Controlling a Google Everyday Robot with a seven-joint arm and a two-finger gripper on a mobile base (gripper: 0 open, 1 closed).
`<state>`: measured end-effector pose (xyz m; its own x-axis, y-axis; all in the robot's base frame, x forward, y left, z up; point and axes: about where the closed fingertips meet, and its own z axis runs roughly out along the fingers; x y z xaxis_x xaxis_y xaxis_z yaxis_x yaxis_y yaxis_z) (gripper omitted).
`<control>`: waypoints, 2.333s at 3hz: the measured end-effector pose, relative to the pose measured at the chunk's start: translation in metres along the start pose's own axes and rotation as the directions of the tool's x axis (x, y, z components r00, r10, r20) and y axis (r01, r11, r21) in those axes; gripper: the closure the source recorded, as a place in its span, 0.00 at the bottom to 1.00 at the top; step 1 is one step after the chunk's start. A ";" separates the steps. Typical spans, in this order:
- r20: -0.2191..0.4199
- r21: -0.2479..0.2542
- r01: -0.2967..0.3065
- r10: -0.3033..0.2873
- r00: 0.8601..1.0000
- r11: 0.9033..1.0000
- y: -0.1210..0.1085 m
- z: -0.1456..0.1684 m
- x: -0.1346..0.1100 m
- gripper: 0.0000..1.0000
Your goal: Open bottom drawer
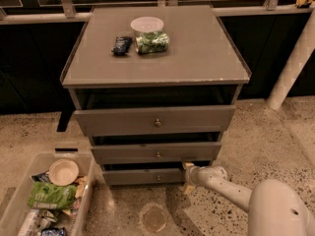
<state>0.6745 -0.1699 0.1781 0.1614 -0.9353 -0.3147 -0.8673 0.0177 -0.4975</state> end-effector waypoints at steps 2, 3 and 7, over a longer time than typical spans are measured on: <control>-0.015 -0.010 -0.017 0.017 1.000 1.000 -0.010 0.034 -0.008 0.00; -0.015 -0.010 -0.017 0.017 1.000 1.000 -0.010 0.035 -0.008 0.15; -0.015 -0.011 -0.017 0.017 1.000 1.000 -0.010 0.035 -0.008 1.00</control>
Offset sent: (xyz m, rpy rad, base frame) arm 0.0493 0.0322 -0.0366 0.0094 0.0189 -0.0251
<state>0.6981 -0.1501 0.1576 0.1396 -0.9401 -0.3110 -0.8749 0.0301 -0.4834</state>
